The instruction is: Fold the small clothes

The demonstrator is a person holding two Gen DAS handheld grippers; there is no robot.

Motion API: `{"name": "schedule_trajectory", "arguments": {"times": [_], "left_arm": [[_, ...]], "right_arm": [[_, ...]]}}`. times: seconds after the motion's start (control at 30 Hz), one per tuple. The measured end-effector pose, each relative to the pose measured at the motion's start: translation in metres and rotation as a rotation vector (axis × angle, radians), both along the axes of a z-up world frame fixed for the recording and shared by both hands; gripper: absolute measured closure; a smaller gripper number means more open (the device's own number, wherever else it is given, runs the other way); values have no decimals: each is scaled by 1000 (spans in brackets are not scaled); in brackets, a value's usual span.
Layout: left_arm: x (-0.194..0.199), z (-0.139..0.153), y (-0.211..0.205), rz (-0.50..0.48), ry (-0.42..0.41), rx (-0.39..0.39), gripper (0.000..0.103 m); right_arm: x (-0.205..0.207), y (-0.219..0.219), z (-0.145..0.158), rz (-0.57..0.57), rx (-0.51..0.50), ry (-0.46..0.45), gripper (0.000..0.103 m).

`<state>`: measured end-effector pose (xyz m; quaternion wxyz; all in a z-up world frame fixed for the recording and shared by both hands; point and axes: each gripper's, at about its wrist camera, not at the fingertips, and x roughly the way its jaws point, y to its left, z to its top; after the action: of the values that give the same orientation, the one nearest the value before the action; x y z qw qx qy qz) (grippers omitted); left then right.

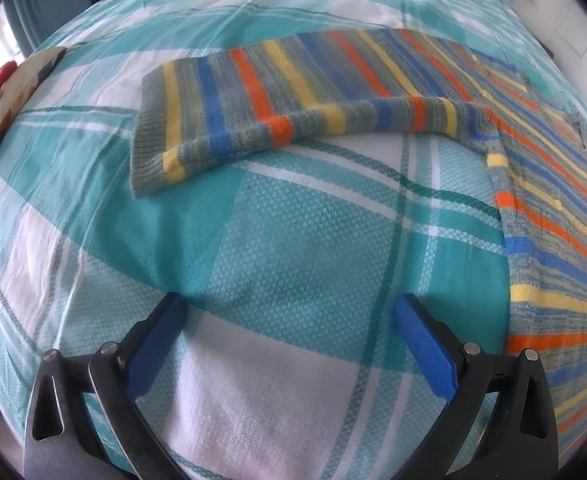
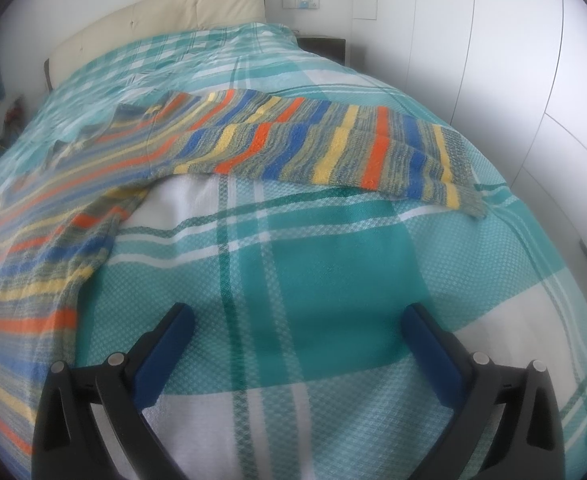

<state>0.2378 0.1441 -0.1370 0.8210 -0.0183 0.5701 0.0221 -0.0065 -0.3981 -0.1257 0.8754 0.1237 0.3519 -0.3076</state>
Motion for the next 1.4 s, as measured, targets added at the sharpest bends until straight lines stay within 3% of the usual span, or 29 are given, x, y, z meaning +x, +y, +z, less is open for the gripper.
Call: {"name": "schedule_trajectory", "arguments": {"times": [0.2, 0.5, 0.63, 1.4], "left_arm": [[7, -5, 7, 19, 5, -58, 0], [-5, -5, 2, 27, -129, 19, 0], [-8, -4, 1, 27, -149, 14, 0], [-10, -5, -2, 23, -183, 31, 0]], "right_arm": [[0, 0, 0, 0, -1, 1, 0], [1, 0, 0, 1, 0, 1, 0], [1, 0, 0, 1, 0, 1, 0], [1, 0, 0, 2, -1, 2, 0]]}}
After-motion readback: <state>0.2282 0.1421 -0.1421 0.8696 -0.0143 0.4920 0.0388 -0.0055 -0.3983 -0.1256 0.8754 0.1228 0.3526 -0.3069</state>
